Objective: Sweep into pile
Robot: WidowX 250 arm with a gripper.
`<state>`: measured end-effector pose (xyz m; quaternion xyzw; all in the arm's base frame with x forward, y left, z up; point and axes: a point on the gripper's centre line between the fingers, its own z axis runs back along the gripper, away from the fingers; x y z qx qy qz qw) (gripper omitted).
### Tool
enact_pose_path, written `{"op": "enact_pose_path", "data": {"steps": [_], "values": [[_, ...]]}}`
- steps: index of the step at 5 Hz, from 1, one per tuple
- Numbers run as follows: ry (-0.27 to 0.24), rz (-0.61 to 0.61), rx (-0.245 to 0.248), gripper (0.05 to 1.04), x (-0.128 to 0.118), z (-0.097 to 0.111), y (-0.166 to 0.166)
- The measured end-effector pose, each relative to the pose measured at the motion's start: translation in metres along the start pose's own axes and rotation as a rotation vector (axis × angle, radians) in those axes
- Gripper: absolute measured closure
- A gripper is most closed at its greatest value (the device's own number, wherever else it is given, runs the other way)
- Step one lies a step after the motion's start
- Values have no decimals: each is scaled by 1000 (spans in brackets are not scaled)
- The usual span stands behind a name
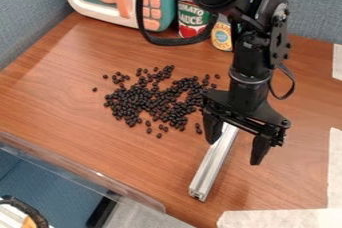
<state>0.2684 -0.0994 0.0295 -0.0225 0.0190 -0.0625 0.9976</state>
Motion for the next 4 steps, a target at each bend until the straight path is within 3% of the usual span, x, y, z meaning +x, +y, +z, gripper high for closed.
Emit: {"op": "enact_pose_path", "data": {"steps": [1,2,4], "values": [[30,9,8,83,-3,-8,2],[47,25,66,83,-8,-8,11],[28,6,140,83,-13,-10,13]]}}
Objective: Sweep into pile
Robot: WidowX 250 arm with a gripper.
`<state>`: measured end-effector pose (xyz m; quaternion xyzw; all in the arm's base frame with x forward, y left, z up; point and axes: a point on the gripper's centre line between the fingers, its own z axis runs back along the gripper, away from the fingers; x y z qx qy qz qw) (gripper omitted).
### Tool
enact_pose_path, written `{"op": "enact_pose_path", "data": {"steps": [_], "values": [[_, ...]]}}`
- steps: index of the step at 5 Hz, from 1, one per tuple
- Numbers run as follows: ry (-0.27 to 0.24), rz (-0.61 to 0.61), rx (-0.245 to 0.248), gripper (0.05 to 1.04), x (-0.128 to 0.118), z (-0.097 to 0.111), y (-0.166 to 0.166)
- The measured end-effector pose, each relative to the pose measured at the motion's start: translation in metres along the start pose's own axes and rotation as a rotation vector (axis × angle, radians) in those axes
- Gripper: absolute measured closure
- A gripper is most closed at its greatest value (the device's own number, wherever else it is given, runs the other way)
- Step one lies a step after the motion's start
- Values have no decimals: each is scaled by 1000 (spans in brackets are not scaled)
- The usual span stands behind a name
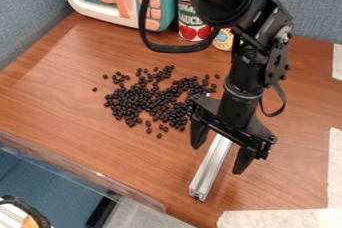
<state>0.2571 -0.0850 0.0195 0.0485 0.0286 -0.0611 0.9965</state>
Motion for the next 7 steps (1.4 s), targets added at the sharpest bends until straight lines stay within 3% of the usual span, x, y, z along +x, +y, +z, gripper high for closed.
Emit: {"op": "enact_pose_path", "data": {"steps": [2,3,7], "values": [[-55,10,34,83,-6,-15,4],[-167,-4,7,83,-8,-9,7],[-248,20,-96,83,8,-14,24]]}}
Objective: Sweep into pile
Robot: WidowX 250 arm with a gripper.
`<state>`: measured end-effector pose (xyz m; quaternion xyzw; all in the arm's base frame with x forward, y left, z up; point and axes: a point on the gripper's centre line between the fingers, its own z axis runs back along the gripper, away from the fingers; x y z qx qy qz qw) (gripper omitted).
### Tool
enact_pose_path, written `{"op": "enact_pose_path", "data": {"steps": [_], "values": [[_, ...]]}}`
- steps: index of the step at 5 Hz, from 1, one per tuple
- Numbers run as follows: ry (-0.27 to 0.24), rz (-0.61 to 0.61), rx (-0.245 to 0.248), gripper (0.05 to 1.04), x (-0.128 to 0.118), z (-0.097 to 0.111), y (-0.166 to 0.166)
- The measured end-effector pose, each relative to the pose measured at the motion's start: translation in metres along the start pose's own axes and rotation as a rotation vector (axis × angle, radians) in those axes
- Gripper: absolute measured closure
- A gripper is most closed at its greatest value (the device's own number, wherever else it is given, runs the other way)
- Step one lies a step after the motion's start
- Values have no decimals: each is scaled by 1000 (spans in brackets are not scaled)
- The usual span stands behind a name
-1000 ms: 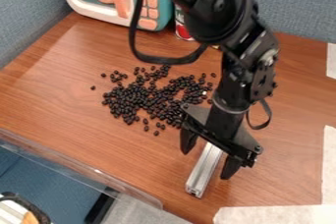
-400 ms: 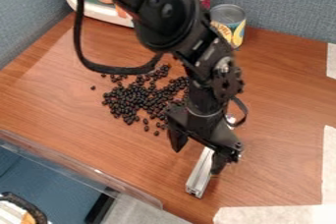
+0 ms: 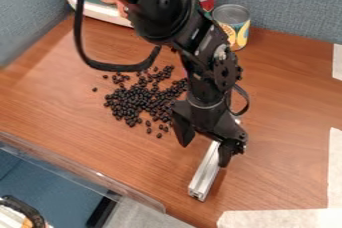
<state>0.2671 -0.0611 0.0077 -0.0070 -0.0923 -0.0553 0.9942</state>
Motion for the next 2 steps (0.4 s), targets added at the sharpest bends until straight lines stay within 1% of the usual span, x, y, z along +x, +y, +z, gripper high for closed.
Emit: {"op": "enact_pose_path", "data": {"steps": [1,2], "values": [[2,-7,-16,94,6,-3,-3],[20,-16,-21,164,7,-9,-5]]}}
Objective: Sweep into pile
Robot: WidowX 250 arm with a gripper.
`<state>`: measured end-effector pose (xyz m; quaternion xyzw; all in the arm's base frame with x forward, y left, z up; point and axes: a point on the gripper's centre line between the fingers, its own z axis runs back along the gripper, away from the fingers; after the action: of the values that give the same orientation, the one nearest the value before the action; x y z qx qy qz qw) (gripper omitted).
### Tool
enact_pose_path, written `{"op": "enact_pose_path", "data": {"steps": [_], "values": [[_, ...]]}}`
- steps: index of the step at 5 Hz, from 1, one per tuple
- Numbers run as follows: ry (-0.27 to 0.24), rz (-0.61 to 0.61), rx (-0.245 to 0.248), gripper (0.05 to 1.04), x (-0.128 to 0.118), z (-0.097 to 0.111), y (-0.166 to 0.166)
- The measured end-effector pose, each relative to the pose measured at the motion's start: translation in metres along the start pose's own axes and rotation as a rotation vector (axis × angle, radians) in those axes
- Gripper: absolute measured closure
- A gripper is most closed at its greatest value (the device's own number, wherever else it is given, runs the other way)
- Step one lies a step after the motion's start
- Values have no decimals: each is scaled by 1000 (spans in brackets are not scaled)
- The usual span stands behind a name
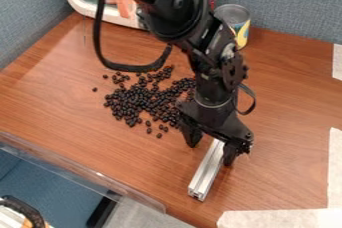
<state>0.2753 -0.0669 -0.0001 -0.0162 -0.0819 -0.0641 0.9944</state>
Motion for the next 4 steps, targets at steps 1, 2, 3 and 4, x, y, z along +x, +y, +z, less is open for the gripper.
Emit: {"op": "enact_pose_path", "data": {"steps": [1,2,3,4], "values": [[13,5,-4,448,2,-4,-2],[23,4,-8,682,4,-6,-6],[27,14,-6,690,3,-6,-7],[32,23,-5,618,2,-6,-7]]}}
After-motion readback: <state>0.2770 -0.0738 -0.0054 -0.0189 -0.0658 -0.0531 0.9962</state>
